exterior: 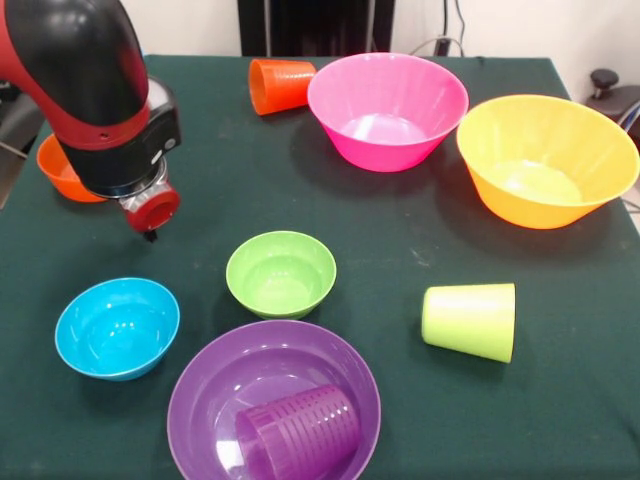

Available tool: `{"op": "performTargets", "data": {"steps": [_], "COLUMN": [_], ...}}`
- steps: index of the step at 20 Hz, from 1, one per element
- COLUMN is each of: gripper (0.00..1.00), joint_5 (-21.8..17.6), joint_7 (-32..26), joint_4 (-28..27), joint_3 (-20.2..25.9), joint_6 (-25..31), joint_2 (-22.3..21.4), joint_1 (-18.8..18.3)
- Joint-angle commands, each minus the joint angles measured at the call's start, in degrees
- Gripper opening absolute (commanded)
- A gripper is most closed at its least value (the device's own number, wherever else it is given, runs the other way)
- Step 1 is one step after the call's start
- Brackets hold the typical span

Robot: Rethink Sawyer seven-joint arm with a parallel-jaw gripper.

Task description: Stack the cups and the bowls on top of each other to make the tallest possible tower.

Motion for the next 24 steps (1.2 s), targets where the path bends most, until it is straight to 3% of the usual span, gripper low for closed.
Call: {"op": "performTargets", "data": {"steps": [1, 9, 10, 16, 24], "gripper": [0.00, 0.00, 1.00, 1.00, 1.00], "joint_5": [-4.7, -4.4, -4.1, -3.4, -3.8], "joint_7": [-14.1, -17.1, -17.1, -17.2, -20.3], "joint_4": [3.5, 5.0, 5.7, 6.3, 7.9], "joint_3": [4.9, 4.9, 5.5, 6.1, 8.5], "joint_6": [-0.7, 6.1, 5.5, 7.6, 5.4], "joint_2": [-1.2, -7.1, -7.4, -9.2, -10.2], "joint_1": [0.8, 2.2, 1.7, 1.5, -0.6]}}
